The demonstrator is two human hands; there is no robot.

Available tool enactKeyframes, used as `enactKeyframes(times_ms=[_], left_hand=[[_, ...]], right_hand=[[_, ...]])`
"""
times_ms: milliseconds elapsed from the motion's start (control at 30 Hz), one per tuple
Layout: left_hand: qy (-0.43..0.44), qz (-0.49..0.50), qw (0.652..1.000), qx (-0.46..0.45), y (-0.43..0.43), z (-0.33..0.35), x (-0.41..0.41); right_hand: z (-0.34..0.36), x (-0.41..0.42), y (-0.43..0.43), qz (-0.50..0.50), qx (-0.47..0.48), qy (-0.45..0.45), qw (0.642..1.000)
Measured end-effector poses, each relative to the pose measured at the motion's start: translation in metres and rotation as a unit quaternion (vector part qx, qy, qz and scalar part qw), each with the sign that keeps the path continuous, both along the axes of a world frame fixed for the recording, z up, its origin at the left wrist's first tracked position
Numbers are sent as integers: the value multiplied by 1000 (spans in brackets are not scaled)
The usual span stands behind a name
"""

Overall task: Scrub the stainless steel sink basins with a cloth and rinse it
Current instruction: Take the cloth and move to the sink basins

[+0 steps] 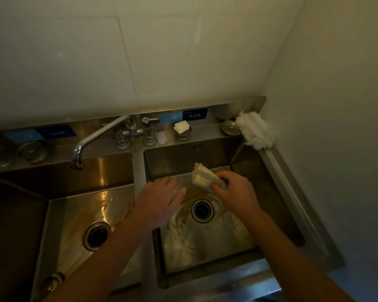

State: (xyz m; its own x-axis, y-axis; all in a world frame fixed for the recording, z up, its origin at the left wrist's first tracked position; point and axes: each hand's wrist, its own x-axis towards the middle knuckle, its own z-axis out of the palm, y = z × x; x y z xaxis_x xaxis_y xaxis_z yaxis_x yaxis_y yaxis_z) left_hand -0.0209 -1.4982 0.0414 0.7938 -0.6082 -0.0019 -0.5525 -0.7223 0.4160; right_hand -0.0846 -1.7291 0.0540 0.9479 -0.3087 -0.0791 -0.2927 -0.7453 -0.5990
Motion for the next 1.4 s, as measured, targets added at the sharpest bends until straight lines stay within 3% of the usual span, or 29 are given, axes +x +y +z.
enactKeyframes(times_ms=[400,867,1067,1400], left_hand=[[71,-55,995,39,1,-65,26],[85,-41,989,111,-11,-104,2],[68,-67,986,138,-14,-122,6],[-5,-143,979,145,-24,-123,83]], right_hand=[[-62,22,6,-37,39,78,995],[-141,17,-6,-10,107,82,991],[-177,13,-23,-25,137,76,987],[-209,35,-29,-49,122,58,990]])
